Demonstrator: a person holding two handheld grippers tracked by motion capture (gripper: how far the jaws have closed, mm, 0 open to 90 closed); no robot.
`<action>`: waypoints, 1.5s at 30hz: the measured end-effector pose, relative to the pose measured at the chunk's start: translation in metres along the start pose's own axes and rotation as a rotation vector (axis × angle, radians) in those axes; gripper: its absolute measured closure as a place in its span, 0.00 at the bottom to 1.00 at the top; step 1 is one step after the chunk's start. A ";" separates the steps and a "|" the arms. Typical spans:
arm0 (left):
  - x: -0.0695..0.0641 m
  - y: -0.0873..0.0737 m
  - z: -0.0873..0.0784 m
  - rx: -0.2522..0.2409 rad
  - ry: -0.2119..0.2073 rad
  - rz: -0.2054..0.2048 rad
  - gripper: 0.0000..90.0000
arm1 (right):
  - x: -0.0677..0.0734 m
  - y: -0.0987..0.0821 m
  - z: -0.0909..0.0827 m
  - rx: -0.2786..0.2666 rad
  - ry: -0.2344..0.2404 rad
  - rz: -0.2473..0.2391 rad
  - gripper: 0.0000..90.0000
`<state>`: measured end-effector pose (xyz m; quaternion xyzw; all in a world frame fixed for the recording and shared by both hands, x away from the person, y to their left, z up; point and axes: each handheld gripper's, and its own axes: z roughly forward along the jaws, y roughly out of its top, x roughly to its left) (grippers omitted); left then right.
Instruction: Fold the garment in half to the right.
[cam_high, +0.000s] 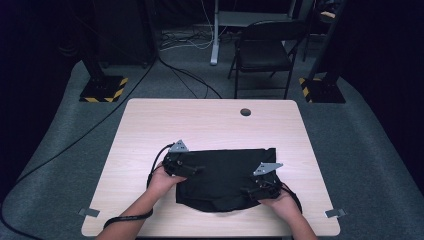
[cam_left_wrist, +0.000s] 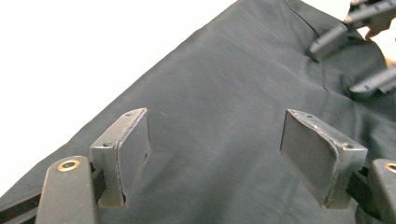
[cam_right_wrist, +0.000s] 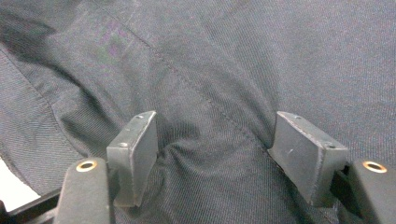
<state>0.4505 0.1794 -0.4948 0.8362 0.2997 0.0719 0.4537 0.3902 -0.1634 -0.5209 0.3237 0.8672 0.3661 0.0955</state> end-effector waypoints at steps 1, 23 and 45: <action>0.000 0.000 0.000 0.000 0.000 0.000 0.26 | 0.000 0.000 0.000 0.000 0.000 0.000 0.34; 0.039 -0.006 -0.010 0.012 0.148 -0.076 0.28 | -0.002 0.001 -0.001 0.016 0.012 -0.014 0.35; 0.061 -0.023 -0.006 0.045 0.251 -0.111 0.30 | -0.001 -0.002 -0.003 0.009 0.008 -0.013 0.35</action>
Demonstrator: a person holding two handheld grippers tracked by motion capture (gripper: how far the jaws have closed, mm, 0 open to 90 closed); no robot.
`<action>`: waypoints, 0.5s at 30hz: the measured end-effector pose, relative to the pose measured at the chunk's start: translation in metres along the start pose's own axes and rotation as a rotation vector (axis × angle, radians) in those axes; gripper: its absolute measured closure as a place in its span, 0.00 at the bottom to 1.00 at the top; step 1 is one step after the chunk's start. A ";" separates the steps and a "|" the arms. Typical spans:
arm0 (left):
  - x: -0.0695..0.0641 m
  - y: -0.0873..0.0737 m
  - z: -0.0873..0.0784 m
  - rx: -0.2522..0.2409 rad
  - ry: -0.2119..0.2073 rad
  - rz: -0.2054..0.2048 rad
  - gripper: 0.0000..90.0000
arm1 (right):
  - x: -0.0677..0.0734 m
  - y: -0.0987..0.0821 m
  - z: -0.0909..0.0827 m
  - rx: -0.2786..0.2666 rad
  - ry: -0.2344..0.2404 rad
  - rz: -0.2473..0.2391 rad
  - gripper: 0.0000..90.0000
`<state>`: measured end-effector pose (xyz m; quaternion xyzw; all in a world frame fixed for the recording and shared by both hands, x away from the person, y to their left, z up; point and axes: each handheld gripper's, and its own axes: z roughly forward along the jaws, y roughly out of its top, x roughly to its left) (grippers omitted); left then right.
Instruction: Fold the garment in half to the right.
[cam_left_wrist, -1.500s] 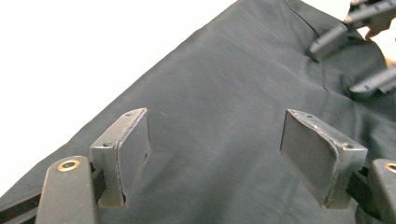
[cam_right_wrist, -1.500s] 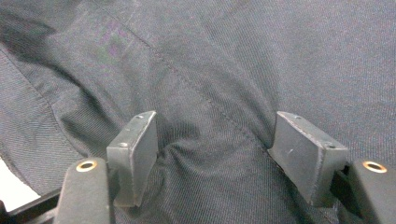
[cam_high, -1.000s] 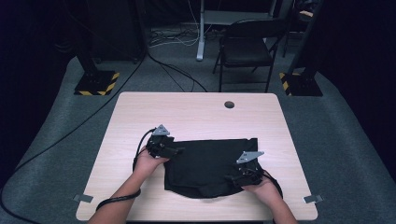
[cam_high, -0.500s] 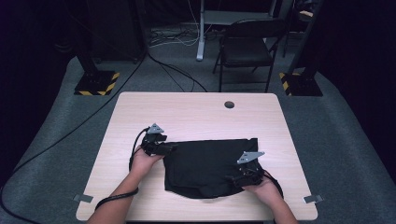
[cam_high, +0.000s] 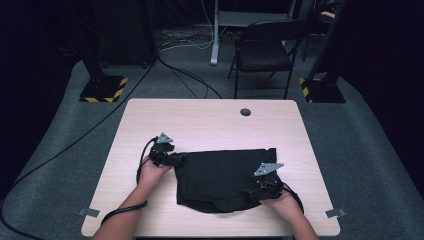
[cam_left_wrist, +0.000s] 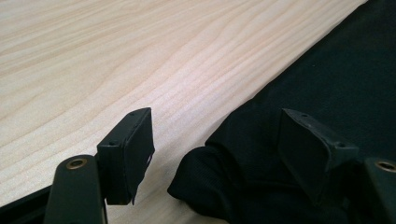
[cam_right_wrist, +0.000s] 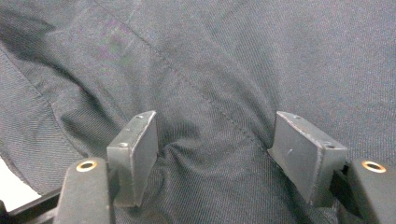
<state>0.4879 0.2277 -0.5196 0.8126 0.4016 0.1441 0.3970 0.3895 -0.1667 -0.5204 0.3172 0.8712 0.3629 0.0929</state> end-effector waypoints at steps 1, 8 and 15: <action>0.000 0.000 0.001 0.003 0.002 0.005 0.30 | 0.000 0.000 0.000 0.001 0.000 0.000 0.35; -0.004 -0.005 0.006 0.026 0.032 0.055 0.30 | 0.000 -0.001 -0.001 0.002 -0.002 -0.001 0.35; -0.006 -0.006 0.007 0.020 0.036 0.062 0.30 | -0.001 -0.001 -0.001 0.001 -0.002 0.000 0.35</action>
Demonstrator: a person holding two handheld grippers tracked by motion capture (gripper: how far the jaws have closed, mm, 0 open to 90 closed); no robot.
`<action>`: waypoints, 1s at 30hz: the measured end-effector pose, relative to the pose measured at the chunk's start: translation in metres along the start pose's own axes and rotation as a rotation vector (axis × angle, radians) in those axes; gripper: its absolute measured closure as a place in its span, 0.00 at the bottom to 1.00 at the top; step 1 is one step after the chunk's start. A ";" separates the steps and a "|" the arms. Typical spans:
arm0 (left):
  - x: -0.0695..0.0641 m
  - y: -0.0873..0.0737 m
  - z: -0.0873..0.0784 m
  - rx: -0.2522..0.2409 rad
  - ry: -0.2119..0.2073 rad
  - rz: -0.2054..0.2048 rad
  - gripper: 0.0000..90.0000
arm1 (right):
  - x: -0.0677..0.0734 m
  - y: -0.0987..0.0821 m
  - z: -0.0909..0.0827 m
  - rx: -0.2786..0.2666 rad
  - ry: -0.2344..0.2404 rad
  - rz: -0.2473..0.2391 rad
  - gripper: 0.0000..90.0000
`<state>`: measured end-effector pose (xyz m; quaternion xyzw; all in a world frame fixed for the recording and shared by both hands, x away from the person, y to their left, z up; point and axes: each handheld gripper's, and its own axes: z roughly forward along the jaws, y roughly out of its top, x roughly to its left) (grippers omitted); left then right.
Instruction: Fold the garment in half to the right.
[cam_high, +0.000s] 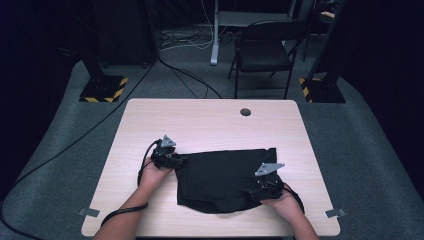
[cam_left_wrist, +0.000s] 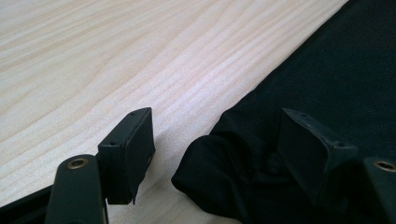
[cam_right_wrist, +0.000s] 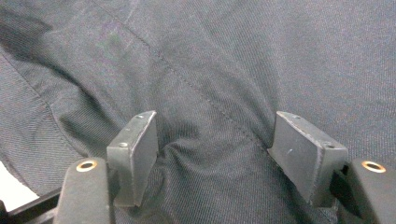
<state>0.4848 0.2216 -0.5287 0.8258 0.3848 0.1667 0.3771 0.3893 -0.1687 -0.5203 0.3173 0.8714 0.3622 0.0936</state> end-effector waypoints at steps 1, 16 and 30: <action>0.000 0.000 0.000 0.000 0.000 0.000 0.30 | 0.000 0.000 0.000 0.000 0.000 0.000 0.35; -0.002 -0.002 0.001 -0.021 0.011 -0.007 0.30 | -0.007 -0.004 -0.002 -0.048 0.017 0.086 0.30; -0.002 -0.002 0.001 -0.021 0.011 -0.006 0.30 | -0.004 0.005 -0.007 -0.029 -0.003 0.136 0.23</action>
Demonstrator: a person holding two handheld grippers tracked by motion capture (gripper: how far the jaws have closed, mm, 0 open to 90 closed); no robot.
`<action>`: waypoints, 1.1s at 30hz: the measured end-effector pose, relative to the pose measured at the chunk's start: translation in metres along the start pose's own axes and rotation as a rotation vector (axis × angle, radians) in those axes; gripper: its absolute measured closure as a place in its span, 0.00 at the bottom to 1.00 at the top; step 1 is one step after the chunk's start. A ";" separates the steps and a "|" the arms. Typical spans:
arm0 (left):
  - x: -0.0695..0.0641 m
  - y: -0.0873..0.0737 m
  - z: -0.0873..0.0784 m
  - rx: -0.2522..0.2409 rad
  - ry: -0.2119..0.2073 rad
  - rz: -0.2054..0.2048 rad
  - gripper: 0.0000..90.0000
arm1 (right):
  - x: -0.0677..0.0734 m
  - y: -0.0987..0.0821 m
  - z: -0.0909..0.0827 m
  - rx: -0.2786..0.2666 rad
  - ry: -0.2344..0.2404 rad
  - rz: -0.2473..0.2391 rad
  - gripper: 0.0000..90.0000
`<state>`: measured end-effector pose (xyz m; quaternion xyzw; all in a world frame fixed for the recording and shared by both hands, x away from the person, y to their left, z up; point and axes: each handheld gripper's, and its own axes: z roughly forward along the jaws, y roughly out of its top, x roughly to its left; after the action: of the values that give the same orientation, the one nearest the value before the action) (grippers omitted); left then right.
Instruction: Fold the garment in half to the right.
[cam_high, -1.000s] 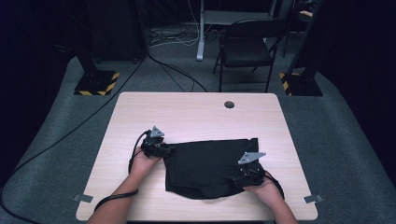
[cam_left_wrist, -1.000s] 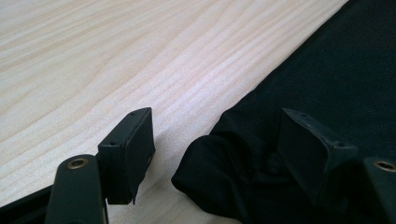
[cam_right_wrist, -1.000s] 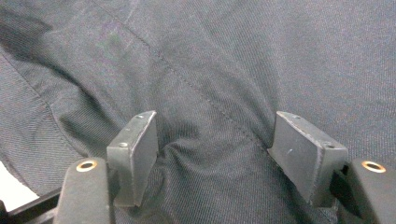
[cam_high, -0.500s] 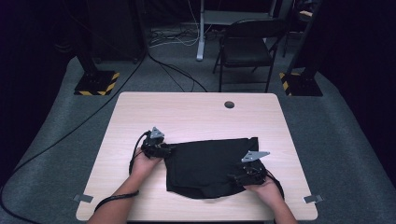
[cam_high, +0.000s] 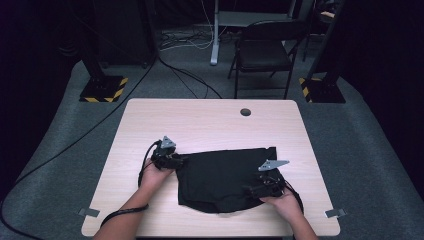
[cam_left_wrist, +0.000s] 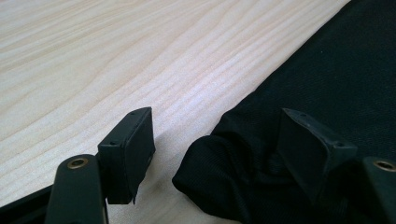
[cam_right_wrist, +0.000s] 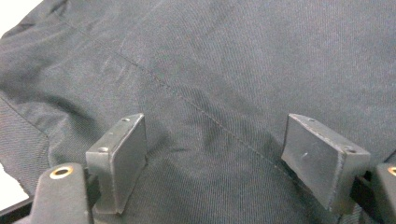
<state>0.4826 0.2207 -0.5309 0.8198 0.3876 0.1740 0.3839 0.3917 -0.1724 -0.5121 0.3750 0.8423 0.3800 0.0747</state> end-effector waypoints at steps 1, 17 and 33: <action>0.000 0.000 0.000 -0.001 0.001 -0.001 0.30 | 0.001 0.002 0.000 0.006 -0.011 -0.011 0.23; -0.001 0.000 0.000 -0.001 0.005 -0.004 0.30 | 0.036 0.053 0.002 -0.080 0.025 -0.149 0.25; -0.001 0.000 0.000 -0.002 0.005 -0.003 0.31 | 0.062 0.070 0.027 -0.121 0.080 -0.175 0.26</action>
<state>0.4818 0.2203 -0.5309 0.8184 0.3897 0.1758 0.3839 0.3993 -0.0837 -0.4726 0.2795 0.8497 0.4367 0.0963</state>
